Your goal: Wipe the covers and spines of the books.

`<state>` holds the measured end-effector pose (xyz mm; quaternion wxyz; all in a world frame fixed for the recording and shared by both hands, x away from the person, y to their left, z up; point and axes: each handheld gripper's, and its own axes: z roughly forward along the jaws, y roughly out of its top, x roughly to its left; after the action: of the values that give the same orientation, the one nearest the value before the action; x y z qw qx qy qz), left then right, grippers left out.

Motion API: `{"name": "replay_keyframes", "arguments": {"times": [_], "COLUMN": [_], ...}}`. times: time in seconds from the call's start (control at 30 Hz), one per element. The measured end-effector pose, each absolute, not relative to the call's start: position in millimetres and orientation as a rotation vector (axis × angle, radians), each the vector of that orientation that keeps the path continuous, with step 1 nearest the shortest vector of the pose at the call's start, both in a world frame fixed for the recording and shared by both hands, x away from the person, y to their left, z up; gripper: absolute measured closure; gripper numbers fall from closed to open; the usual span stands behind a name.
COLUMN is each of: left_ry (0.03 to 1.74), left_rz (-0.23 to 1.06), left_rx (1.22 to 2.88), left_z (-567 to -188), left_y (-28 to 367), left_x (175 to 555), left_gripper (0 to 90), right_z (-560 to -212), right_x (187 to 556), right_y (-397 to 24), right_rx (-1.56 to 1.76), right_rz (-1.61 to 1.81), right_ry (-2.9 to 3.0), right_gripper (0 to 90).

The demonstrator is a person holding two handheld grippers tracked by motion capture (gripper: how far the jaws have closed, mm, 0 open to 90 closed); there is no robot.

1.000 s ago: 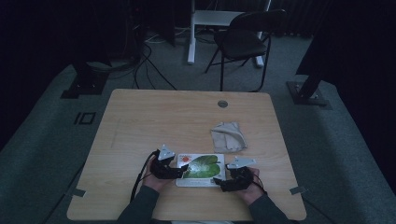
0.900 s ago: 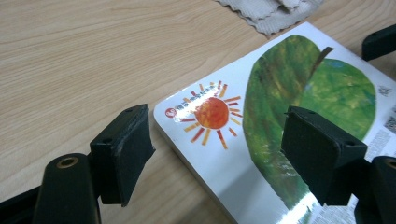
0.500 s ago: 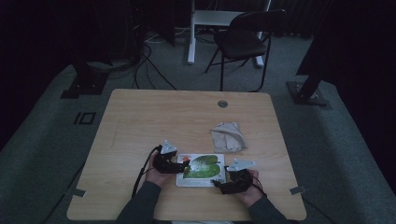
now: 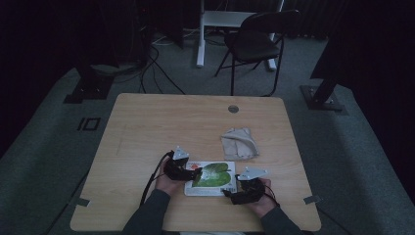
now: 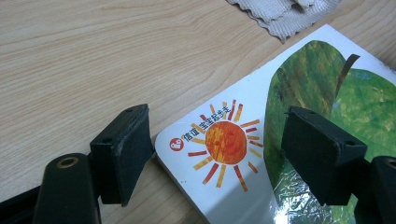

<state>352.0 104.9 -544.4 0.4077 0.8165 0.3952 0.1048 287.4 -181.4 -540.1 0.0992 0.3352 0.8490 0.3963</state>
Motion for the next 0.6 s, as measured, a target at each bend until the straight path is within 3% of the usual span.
{"name": "replay_keyframes", "arguments": {"times": [0.6], "left_ry": [0.99], "left_rz": [0.265], "left_rx": [2.061], "left_z": [-544.4], "left_y": [103.8], "left_x": [351.8], "left_gripper": [26.7], "right_z": [-540.4], "right_x": [281.3], "right_y": [-179.4], "right_rx": [0.949], "right_rz": [1.121], "right_ry": [2.529], "right_gripper": [19.0]}}
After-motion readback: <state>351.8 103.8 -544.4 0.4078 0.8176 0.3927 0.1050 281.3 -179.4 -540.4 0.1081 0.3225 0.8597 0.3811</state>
